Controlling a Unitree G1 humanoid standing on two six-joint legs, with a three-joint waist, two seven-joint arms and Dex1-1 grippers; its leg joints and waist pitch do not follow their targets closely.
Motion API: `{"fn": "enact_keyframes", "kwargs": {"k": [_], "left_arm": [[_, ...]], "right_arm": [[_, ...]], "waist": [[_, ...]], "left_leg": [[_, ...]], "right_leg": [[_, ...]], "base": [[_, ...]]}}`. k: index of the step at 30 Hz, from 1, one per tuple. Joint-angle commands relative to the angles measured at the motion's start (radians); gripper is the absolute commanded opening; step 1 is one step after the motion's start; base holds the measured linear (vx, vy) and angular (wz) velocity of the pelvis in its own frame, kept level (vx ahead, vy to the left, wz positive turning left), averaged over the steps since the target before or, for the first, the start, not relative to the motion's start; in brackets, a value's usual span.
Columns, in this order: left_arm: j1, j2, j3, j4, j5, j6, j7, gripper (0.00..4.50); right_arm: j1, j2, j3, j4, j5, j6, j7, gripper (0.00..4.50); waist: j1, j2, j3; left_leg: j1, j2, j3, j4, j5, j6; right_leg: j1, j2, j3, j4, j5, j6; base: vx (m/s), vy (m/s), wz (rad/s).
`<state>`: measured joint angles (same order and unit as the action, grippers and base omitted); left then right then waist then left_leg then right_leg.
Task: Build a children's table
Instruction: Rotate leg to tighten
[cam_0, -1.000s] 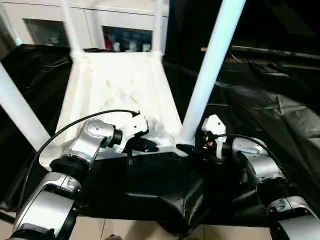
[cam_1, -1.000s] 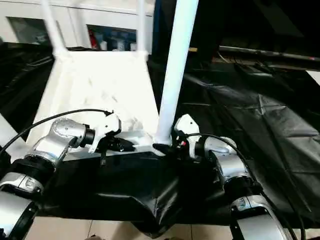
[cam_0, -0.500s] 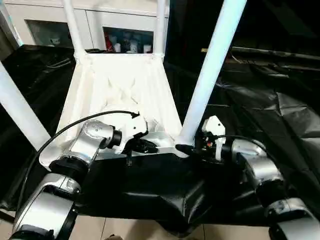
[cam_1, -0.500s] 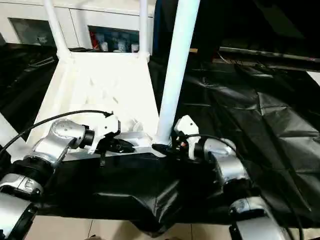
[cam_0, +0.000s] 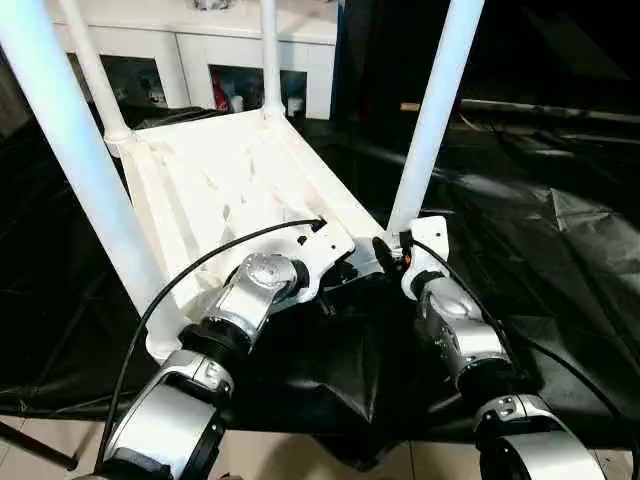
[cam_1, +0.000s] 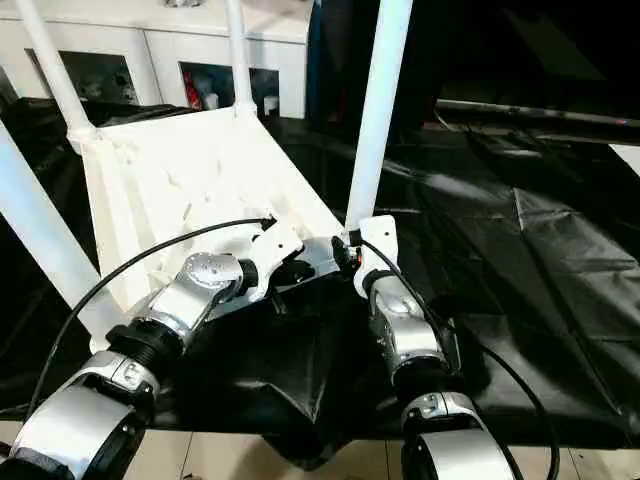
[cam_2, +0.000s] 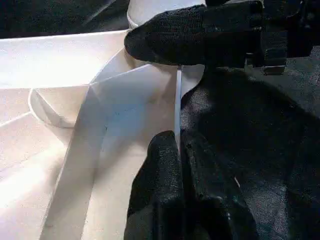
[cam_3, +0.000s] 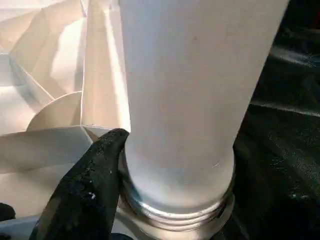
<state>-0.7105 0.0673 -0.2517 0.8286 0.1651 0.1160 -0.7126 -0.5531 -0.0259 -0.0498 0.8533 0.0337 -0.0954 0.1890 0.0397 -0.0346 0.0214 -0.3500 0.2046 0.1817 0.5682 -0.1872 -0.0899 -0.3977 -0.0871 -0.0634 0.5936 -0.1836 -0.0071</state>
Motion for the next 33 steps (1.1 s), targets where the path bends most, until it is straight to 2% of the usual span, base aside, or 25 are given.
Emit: {"fn": "enact_keyframes", "kwargs": {"k": [1, 2, 3, 5, 8, 10, 11, 14, 16, 17, 20, 23, 24, 27, 28, 33], "left_arm": [[0.037, -0.048, -0.030, 0.037, -0.008, -0.015, 0.009, 0.00], [0.045, -0.016, -0.029, 0.021, -0.015, -0.022, -0.038, 0.00], [0.050, 0.002, -0.028, 0.013, -0.017, -0.022, -0.064, 0.00], [0.055, 0.016, -0.028, 0.010, -0.018, -0.029, -0.085, 0.00], [0.066, 0.070, -0.027, -0.006, -0.029, -0.050, -0.157, 0.00], [0.077, 0.131, -0.025, -0.014, -0.042, -0.068, -0.254, 0.00], [0.078, 0.134, -0.025, -0.015, -0.044, -0.071, -0.263, 0.00], [0.093, 0.193, -0.030, -0.038, -0.063, -0.102, -0.383, 0.00], [0.096, 0.204, -0.032, -0.042, -0.068, -0.107, -0.404, 0.00], [0.103, 0.238, -0.043, -0.052, -0.073, -0.113, -0.468, 0.00], [0.111, 0.265, -0.043, -0.066, -0.092, -0.099, -0.525, 0.00], [0.115, 0.271, -0.036, -0.075, -0.109, -0.093, -0.548, 0.00], [0.115, 0.271, -0.035, -0.076, -0.110, -0.092, -0.549, 0.00], [0.118, 0.269, -0.034, -0.079, -0.111, -0.090, -0.547, 0.00], [0.121, 0.267, -0.032, -0.081, -0.113, -0.088, -0.543, 0.00], [0.128, 0.272, -0.034, -0.088, -0.113, -0.086, -0.549, 0.00]], "right_arm": [[-0.004, 0.076, 0.061, 0.001, 0.013, -0.018, 0.100, 3.07], [0.000, 0.049, 0.061, -0.013, 0.022, -0.025, 0.155, 3.07], [0.002, 0.031, 0.065, -0.021, 0.026, -0.028, 0.190, 3.44], [0.005, 0.014, 0.071, -0.028, 0.028, -0.026, 0.223, 3.44], [0.033, -0.059, 0.113, -0.077, 0.036, -0.013, 0.409, 3.44], [0.059, -0.142, 0.139, -0.127, 0.056, -0.009, 0.574, 3.44], [0.061, -0.146, 0.140, -0.130, 0.059, -0.007, 0.584, 3.44], [0.073, -0.211, 0.145, -0.172, 0.088, 0.014, 0.733, 3.44], [0.074, -0.221, 0.146, -0.177, 0.090, 0.017, 0.760, 3.44], [0.078, -0.256, 0.169, -0.190, 0.089, 0.014, 0.839, 3.44], [0.064, -0.264, 0.159, -0.181, 0.110, 0.028, 0.873, 3.44], [0.055, -0.261, 0.164, -0.175, 0.110, 0.030, 0.889, 3.44], [0.053, -0.257, 0.166, -0.172, 0.109, 0.031, 0.892, 3.44], [0.051, -0.250, 0.171, -0.165, 0.107, 0.031, 0.899, 3.44], [0.050, -0.245, 0.172, -0.159, 0.109, 0.033, 0.904, 3.28], [0.048, -0.241, 0.176, -0.148, 0.104, 0.033, 0.914, 3.01]], "waist": [[-0.004, -0.007, -0.034], [-0.004, -0.010, -0.034], [-0.005, -0.009, -0.035], [-0.006, -0.009, -0.036], [-0.003, -0.010, -0.036], [-0.003, -0.009, -0.036], [-0.005, -0.012, -0.034], [-0.005, -0.008, -0.035], [-0.007, -0.007, -0.034], [-0.006, -0.008, -0.035], [-0.008, -0.005, -0.036], [-0.006, -0.004, -0.039], [-0.004, -0.011, -0.038], [-0.001, -0.009, -0.039], [0.000, -0.015, -0.039], [0.001, -0.013, -0.037]], "left_leg": [[-0.003, 0.021, -0.006, -0.071, -0.297, 0.046], [-0.005, 0.021, -0.006, -0.072, -0.293, 0.048], [-0.009, 0.021, -0.007, -0.072, -0.288, 0.054], [-0.008, 0.022, -0.005, -0.070, -0.276, 0.061], [-0.011, 0.022, -0.004, -0.068, -0.252, 0.078], [-0.010, 0.024, -0.004, -0.068, -0.247, 0.084], [-0.013, 0.024, -0.003, -0.068, -0.251, 0.089], [-0.009, 0.028, -0.005, -0.070, -0.250, 0.086], [-0.007, 0.030, -0.004, -0.070, -0.252, 0.081], [-0.006, 0.030, -0.004, -0.070, -0.247, 0.078], [-0.006, 0.031, -0.003, -0.069, -0.244, 0.080], [-0.001, 0.033, -0.001, -0.066, -0.212, 0.078], [-0.003, 0.033, 0.000, -0.065, -0.198, 0.082], [-0.002, 0.032, 0.002, -0.063, -0.186, 0.089], [-0.003, 0.032, 0.003, -0.062, -0.183, 0.092], [-0.002, 0.032, 0.003, -0.063, -0.198, 0.085]], "right_leg": [[0.028, -0.049, 0.038, -0.095, -0.397, -0.114], [0.029, -0.049, 0.038, -0.094, -0.391, -0.116], [0.034, -0.051, 0.037, -0.092, -0.386, -0.119], [0.033, -0.050, 0.037, -0.091, -0.364, -0.130], [0.039, -0.050, 0.037, -0.089, -0.333, -0.146], [0.039, -0.050, 0.037, -0.088, -0.326, -0.150], [0.040, -0.049, 0.037, -0.088, -0.333, -0.154], [0.040, -0.050, 0.038, -0.085, -0.317, -0.169], [0.037, -0.050, 0.038, -0.082, -0.295, -0.187], [0.040, -0.050, 0.038, -0.080, -0.288, -0.193], [0.039, -0.050, 0.040, -0.074, -0.253, -0.210], [0.039, -0.049, 0.041, -0.064, -0.166, -0.246], [0.042, -0.049, 0.040, -0.059, -0.144, -0.253], [0.043, -0.050, 0.040, -0.057, -0.122, -0.256], [0.044, -0.051, 0.040, -0.056, -0.128, -0.255], [0.042, -0.053, 0.041, -0.062, -0.185, -0.236]], "base": [[0.000, 0.000, 0.00], [0.000, 0.000, 0.00], [0.000, 0.000, 0.00], [0.000, 0.000, 0.00], [0.000, 0.000, 0.00], [0.000, 0.000, 0.00], [0.000, 0.000, 0.00], [0.000, 0.000, 0.00], [0.000, 0.000, 0.00], [0.000, 0.000, 0.00], [0.000, 0.000, 0.00], [0.000, 0.000, 0.00], [0.000, 0.000, 0.00], [0.000, 0.000, 0.00], [0.000, 0.000, 0.00], [0.000, 0.000, 0.00]]}}
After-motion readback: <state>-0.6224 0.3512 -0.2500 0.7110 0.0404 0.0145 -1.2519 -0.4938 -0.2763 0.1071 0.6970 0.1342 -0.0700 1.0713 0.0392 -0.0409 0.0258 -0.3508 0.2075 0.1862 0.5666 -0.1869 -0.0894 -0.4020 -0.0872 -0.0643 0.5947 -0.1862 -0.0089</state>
